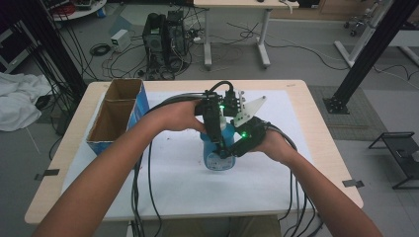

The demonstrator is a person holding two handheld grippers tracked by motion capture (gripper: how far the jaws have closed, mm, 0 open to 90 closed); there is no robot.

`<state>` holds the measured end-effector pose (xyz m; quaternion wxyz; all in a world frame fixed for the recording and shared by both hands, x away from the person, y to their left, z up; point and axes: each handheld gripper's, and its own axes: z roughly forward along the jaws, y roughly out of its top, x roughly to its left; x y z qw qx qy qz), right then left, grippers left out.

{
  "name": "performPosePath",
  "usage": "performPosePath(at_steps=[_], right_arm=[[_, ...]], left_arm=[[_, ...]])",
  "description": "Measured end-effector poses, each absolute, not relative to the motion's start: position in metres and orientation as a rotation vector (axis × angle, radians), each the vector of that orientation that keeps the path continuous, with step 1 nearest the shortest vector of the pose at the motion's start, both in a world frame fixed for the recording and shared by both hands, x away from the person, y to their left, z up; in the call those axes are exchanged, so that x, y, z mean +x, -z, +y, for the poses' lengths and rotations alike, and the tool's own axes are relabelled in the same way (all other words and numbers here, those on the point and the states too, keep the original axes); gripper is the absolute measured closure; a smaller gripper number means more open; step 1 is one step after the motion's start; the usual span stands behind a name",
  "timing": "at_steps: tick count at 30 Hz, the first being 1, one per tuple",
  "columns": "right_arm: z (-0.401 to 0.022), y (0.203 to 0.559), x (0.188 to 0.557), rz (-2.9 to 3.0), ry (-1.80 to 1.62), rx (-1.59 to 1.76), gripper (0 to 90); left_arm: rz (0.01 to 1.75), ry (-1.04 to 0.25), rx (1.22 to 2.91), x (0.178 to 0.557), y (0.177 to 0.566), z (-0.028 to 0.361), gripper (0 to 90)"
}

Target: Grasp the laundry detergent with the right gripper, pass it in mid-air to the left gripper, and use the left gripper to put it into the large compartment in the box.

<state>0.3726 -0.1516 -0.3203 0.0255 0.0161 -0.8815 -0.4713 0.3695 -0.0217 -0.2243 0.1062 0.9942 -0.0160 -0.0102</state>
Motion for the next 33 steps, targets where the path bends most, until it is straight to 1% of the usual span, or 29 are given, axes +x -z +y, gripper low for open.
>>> performPosePath(at_steps=[13,19,21,23,25,26,27,28,30,33], right_arm=[[-0.151,0.32,0.37,-2.726,1.456,0.036,44.8],[-0.151,0.319,0.37,-2.748,1.462,0.082,44.7],[-0.149,0.319,0.364,-2.704,1.457,-0.002,44.4],[-0.149,0.319,0.364,-2.712,1.461,0.012,44.2],[-0.149,0.318,0.363,-2.702,1.463,0.013,42.8],[-0.149,0.317,0.364,-2.694,1.458,0.017,40.1],[-0.15,0.316,0.363,-2.693,1.461,0.004,34.8],[-0.15,0.316,0.363,-2.693,1.461,0.004,34.8],[-0.155,0.314,0.363,-2.697,1.445,-0.054,21.8],[-0.164,0.313,0.363,-2.666,1.46,-0.042,21.7]], left_arm=[[-0.064,-0.003,2.939,0.366,0.225,-0.023,38.1],[-0.073,-0.009,2.935,0.364,0.223,-0.023,38.2],[-0.073,-0.01,2.943,0.364,0.223,-0.023,38.2],[-0.074,-0.009,2.938,0.364,0.223,-0.023,38.2],[-0.085,-0.005,2.927,0.362,0.222,-0.023,38.3],[-0.072,0.002,2.926,0.362,0.222,-0.023,38.3],[-0.072,0.002,2.926,0.362,0.222,-0.023,38.3],[-0.082,-0.01,2.938,0.362,0.222,-0.022,38.3],[-0.069,-0.009,2.937,0.362,0.22,-0.019,38.3],[-0.056,-0.022,2.938,0.362,0.217,-0.015,38.2]])
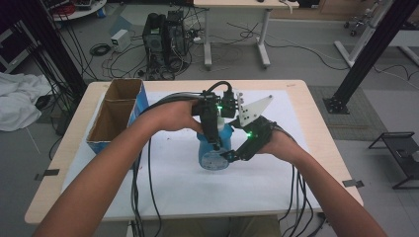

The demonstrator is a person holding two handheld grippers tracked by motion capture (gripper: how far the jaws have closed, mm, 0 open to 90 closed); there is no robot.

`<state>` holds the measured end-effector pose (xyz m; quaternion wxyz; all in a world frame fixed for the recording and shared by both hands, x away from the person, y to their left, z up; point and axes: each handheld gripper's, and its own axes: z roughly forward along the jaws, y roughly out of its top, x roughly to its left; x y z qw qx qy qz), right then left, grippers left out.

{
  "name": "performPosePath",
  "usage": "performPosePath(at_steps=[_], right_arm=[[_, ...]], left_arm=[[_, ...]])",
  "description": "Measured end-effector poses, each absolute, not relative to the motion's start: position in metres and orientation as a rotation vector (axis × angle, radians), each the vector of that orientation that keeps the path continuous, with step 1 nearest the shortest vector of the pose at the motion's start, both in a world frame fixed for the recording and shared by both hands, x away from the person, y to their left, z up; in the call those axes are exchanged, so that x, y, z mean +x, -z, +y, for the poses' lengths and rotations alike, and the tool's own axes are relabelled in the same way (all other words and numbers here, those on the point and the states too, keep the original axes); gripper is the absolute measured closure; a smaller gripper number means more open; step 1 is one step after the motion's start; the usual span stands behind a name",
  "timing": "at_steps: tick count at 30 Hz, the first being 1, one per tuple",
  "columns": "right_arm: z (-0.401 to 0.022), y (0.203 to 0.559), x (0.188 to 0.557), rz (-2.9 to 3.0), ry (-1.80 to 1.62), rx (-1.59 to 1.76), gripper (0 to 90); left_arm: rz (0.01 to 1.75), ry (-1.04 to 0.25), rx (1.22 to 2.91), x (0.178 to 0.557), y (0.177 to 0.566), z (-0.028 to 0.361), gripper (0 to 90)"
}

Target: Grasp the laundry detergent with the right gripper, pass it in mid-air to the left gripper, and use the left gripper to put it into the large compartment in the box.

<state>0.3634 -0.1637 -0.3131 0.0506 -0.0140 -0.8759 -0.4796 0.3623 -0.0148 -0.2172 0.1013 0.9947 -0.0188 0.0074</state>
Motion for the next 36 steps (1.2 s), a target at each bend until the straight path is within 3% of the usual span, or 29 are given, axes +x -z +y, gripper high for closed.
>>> performPosePath(at_steps=[6,20,21,22,36], right_arm=[[-0.187,0.312,0.367,-2.778,1.416,-0.092,21.3],[-0.225,0.306,0.373,-2.898,1.335,-0.24,21.2],[-0.225,0.306,0.373,-2.94,1.269,-0.255,14.8],[-0.224,0.307,0.372,-2.954,1.186,-0.298,0.5],[-0.25,0.295,0.376,-3.076,0.833,-0.295,1.5]], left_arm=[[0.007,-0.008,2.922,0.364,0.209,-0.002,38.1],[0.207,-0.13,2.901,0.374,0.197,0.029,38.0],[0.229,-0.138,2.895,0.376,0.197,0.033,38.0],[0.229,-0.138,2.895,0.376,0.197,0.033,38.0],[0.479,-0.19,2.855,0.385,0.187,0.053,38.0]])
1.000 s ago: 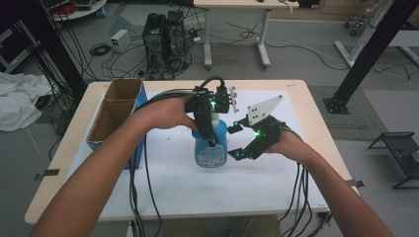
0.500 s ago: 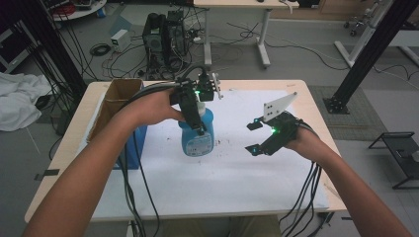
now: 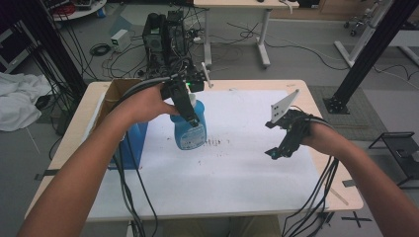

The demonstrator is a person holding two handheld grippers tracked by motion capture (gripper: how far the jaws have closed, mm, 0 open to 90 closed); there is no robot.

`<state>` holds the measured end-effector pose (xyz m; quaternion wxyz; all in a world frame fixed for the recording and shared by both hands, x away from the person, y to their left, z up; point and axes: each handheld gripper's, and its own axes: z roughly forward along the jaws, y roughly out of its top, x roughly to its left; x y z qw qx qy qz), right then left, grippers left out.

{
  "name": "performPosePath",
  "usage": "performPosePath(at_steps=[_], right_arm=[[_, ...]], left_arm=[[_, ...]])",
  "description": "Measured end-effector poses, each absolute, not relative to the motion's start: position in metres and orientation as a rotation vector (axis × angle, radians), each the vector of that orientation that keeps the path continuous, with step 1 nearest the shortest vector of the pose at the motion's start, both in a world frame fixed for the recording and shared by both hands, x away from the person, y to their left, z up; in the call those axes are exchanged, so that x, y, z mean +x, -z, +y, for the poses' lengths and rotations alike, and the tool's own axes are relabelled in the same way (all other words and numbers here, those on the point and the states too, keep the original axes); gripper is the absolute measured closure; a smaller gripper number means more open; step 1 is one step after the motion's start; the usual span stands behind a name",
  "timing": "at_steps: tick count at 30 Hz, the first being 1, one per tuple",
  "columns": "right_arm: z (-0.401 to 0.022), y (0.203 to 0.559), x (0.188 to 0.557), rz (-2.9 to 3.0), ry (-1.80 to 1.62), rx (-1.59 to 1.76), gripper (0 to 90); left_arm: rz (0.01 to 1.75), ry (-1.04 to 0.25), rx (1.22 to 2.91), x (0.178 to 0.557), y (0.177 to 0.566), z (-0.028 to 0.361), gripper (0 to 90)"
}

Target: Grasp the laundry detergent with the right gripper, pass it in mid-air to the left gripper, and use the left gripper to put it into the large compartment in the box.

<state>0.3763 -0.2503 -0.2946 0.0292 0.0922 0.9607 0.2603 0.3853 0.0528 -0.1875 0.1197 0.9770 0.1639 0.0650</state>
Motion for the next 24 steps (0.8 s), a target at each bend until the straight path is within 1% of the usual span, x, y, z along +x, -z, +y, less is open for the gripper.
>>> performPosePath(at_steps=[1,3,5,7,8,9,10,12,13,14,16,17,24], right_arm=[[-0.25,0.295,0.376,2.963,-0.803,0.284,1.5],[-0.259,0.294,0.379,2.987,-0.769,0.296,1.5],[-0.265,0.293,0.381,2.992,-0.739,0.309,1.5],[-0.27,0.293,0.383,2.985,-0.734,0.328,1.5],[-0.272,0.293,0.383,2.982,-0.735,0.339,1.5],[-0.274,0.292,0.383,2.981,-0.732,0.342,1.5],[-0.275,0.292,0.384,2.974,-0.731,0.338,1.5],[-0.277,0.292,0.384,2.966,-0.729,0.339,1.5],[-0.279,0.292,0.385,2.963,-0.724,0.338,1.5],[-0.28,0.291,0.385,2.97,-0.716,0.348,1.5],[-0.282,0.291,0.385,2.957,-0.726,0.345,1.5],[-0.282,0.29,0.385,2.961,-0.727,0.365,1.5],[-0.283,0.289,0.386,2.949,-0.738,0.343,1.5]], left_arm=[[0.479,-0.19,2.855,0.385,0.187,0.053,38.0],[0.567,-0.197,2.824,0.387,0.183,0.057,38.0],[0.61,-0.206,2.817,0.387,0.179,0.06,38.0],[0.618,-0.213,2.826,0.388,0.176,0.061,38.0],[0.684,-0.221,2.8,0.389,0.172,0.064,38.1],[0.684,-0.221,2.8,0.389,0.172,0.064,38.0],[0.731,-0.227,2.786,0.39,0.167,0.067,38.0],[0.755,-0.229,2.777,0.391,0.164,0.069,38.0],[0.786,-0.236,2.784,0.392,0.156,0.074,38.0],[0.815,-0.246,2.759,0.391,0.154,0.075,38.0],[0.804,-0.263,2.769,0.391,0.151,0.077,38.0],[0.836,-0.263,2.748,0.391,0.146,0.081,38.0],[0.868,-0.268,2.748,0.391,0.13,0.097,38.0]])
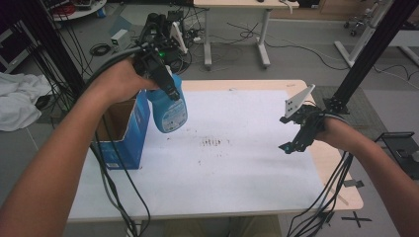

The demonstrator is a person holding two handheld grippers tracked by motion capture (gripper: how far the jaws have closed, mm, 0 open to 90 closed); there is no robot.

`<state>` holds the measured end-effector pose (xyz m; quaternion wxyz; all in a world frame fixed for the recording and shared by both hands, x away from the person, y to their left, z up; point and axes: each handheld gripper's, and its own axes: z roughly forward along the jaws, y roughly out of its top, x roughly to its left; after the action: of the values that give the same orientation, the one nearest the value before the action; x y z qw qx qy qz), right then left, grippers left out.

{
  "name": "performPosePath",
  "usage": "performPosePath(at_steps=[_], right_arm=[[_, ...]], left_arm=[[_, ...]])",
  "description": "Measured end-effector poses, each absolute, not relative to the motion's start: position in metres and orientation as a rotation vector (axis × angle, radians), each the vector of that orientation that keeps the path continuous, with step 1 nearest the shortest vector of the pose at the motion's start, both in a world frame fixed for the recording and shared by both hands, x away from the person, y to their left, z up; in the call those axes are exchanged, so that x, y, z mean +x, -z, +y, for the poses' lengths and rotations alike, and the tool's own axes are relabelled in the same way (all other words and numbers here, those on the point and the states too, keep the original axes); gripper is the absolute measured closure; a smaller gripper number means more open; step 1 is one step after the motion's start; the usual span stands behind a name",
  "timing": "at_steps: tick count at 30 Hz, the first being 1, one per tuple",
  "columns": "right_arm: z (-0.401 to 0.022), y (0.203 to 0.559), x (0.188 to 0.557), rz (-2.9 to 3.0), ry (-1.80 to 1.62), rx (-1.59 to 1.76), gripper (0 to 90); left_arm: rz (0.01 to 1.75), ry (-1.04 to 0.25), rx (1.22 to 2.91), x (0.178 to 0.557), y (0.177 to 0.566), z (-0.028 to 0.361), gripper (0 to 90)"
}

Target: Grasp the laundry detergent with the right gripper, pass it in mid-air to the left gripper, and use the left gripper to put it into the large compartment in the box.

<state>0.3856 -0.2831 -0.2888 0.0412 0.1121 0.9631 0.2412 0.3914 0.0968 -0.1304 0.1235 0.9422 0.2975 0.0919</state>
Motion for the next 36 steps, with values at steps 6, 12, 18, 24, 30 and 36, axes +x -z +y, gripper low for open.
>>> performPosePath(at_steps=[6,12,18,24,30,36], right_arm=[[-0.285,0.289,0.386,2.949,-0.743,0.336,1.5],[-0.286,0.286,0.385,2.949,-0.746,0.342,1.5],[-0.289,0.281,0.384,2.943,-0.737,0.336,1.5],[-0.291,0.28,0.382,2.949,-0.75,0.342,1.5],[-0.291,0.278,0.383,2.94,-0.761,0.332,1.5],[-0.289,0.278,0.382,2.945,-0.755,0.336,1.5]], left_arm=[[0.89,-0.308,2.731,0.387,0.108,0.119,38.1],[0.929,-0.326,2.701,0.382,0.09,0.147,38.1],[1.004,-0.347,2.64,0.377,0.082,0.177,38.0],[1.055,-0.366,2.621,0.375,0.082,0.202,38.0],[1.083,-0.38,2.616,0.375,0.083,0.222,38.1],[1.105,-0.362,2.616,0.378,0.096,0.231,38.1]])
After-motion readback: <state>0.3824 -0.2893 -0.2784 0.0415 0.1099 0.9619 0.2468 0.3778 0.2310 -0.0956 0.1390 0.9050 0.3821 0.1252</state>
